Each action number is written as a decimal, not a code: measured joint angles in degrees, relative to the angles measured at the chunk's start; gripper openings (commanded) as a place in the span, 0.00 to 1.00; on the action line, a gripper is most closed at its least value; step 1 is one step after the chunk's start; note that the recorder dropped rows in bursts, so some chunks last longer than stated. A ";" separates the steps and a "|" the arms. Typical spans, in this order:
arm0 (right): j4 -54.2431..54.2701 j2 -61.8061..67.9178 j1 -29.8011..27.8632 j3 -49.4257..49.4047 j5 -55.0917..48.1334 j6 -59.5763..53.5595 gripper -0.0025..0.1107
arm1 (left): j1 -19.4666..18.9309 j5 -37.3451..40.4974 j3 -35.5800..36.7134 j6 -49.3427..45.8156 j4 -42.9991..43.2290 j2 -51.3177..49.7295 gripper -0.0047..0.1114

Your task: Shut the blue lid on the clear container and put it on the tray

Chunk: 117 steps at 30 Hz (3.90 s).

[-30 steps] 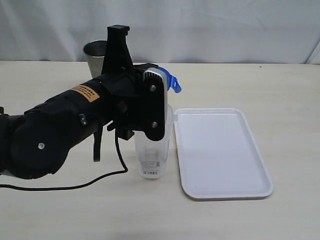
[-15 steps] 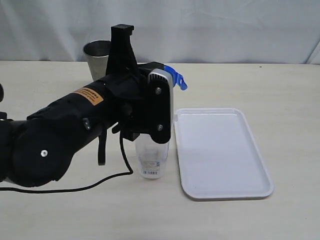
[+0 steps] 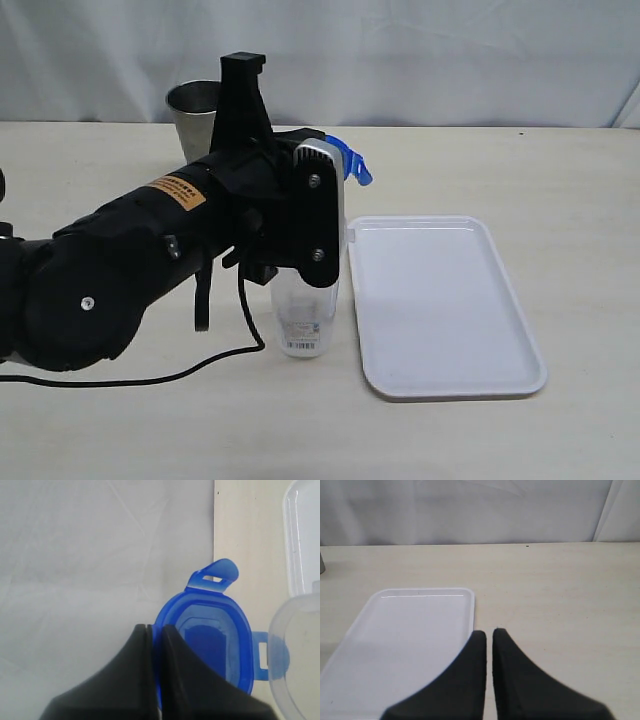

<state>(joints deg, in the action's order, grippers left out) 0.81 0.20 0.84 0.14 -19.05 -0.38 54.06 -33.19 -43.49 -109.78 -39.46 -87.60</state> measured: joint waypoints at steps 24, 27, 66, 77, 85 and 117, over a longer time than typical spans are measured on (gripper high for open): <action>0.00 0.00 0.00 0.00 0.00 0.00 0.06 | 2.60 -7.00 3.19 0.00 0.10 0.00 0.04; 0.00 0.00 0.00 0.00 0.00 0.00 0.06 | 3.11 -7.00 3.19 0.00 0.10 0.00 0.04; 0.00 0.00 0.00 0.00 0.00 0.00 0.06 | 5.73 -8.69 7.96 0.00 -3.97 0.00 0.04; 0.00 0.00 0.00 0.00 0.00 0.00 0.06 | 5.73 -5.72 7.96 0.00 -3.97 0.00 0.04; 0.00 0.00 0.00 0.00 0.00 0.00 0.06 | 5.73 -2.70 7.96 0.00 -3.97 0.00 0.04; 0.00 0.00 0.00 0.00 0.00 0.00 0.06 | 8.81 -1.17 7.96 -10.66 -16.37 0.00 0.04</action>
<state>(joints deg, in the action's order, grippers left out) 0.81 0.20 0.84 0.14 -19.05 -0.38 62.87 -34.35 -35.53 -120.44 -55.84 -87.60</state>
